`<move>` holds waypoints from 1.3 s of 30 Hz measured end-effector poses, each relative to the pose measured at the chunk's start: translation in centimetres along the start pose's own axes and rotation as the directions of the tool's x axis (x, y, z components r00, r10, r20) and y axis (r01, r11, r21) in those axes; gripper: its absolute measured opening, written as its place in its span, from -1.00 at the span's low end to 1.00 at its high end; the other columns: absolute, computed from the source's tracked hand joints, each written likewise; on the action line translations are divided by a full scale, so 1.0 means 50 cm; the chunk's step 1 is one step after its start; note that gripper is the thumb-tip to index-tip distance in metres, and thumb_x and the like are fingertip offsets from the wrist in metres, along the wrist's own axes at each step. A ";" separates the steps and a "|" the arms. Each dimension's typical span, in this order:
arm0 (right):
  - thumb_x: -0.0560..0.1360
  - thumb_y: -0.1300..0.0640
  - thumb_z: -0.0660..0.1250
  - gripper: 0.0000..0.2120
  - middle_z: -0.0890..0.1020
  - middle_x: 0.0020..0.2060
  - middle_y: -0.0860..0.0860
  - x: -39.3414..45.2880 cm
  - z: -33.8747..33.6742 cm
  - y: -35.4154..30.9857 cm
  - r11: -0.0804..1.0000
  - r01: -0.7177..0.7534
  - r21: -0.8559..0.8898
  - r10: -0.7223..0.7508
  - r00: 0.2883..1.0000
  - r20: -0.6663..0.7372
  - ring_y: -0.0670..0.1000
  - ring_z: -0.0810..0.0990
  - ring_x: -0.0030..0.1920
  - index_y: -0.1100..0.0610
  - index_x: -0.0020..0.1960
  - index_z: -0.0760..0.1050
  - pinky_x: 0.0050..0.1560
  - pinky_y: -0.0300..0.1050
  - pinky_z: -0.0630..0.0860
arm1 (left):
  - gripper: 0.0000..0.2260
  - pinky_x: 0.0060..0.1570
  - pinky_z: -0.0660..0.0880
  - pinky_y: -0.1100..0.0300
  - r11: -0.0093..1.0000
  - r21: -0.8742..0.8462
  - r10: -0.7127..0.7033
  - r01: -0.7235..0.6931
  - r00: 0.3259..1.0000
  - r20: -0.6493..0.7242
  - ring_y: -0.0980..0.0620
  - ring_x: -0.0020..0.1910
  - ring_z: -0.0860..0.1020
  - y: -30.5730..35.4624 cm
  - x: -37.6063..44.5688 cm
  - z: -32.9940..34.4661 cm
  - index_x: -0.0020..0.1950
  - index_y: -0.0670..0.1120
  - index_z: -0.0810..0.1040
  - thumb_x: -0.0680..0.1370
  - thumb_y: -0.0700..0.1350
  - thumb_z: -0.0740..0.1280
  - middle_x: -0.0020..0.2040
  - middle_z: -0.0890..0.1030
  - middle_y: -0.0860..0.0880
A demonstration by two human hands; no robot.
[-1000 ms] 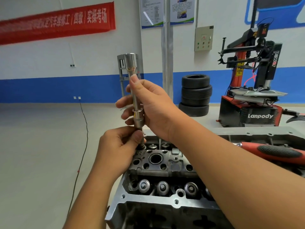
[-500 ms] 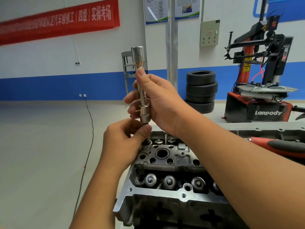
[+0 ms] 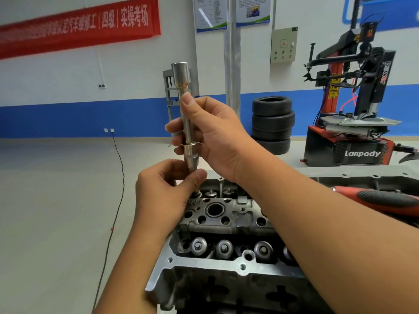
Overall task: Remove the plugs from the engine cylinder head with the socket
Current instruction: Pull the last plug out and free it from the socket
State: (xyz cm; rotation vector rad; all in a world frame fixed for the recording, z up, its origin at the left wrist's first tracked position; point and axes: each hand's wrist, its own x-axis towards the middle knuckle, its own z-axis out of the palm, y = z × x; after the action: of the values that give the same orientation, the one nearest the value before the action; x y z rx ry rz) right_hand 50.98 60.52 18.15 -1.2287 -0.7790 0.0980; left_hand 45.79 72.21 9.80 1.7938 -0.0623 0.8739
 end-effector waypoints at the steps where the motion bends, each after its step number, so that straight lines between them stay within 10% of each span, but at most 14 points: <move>1: 0.67 0.00 0.32 -0.75 0.70 -0.18 0.18 0.001 -0.001 0.001 1.000 0.000 -0.012 0.000 1.000 -0.004 0.11 0.64 -0.27 0.20 0.04 0.46 -0.14 0.11 0.64 | -0.91 -0.15 0.54 0.27 1.000 0.019 -0.001 0.001 1.000 0.023 0.16 -0.21 0.67 -0.002 0.000 -0.003 -0.09 0.11 0.70 0.51 -0.08 0.54 -0.20 0.74 0.15; 12: 0.61 0.04 0.42 -0.81 0.70 -0.21 0.16 0.005 -0.006 0.019 0.999 0.033 -0.026 -0.031 0.997 0.068 0.09 0.64 -0.28 0.15 -0.03 0.51 -0.12 0.07 0.64 | -0.89 -0.02 0.61 0.01 0.994 -0.023 -0.102 0.103 0.994 0.038 -0.03 -0.15 0.70 -0.006 -0.001 -0.014 -0.09 0.01 0.72 0.46 -0.16 0.59 -0.19 0.75 0.03; 16: 0.62 0.06 0.41 -0.83 0.73 -0.12 0.17 0.007 -0.012 0.018 1.000 0.024 -0.002 -0.024 0.997 0.071 0.11 0.69 -0.21 0.16 -0.03 0.53 -0.11 0.07 0.64 | -0.85 -0.14 0.56 0.31 0.985 -0.088 -0.134 0.150 0.977 0.163 0.07 -0.08 0.72 -0.006 0.001 -0.013 -0.06 0.03 0.75 0.63 -0.13 0.40 -0.12 0.77 0.03; 39: 0.64 0.00 0.37 -0.79 0.72 -0.15 0.15 0.006 -0.013 0.016 1.000 -0.005 -0.021 0.007 0.996 0.089 0.08 0.65 -0.27 0.15 0.02 0.48 -0.20 0.06 0.63 | -0.98 -0.18 0.57 0.29 0.996 -0.005 -0.087 0.088 0.996 0.035 0.08 -0.17 0.70 -0.005 0.001 -0.010 -0.06 0.06 0.70 0.52 -0.04 0.50 -0.18 0.75 0.06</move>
State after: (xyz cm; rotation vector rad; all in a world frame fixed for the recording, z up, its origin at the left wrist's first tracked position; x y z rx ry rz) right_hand 51.83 60.43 17.54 -1.2526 -0.8562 0.1509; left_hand 45.68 72.73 9.71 1.7923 -0.0091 0.7790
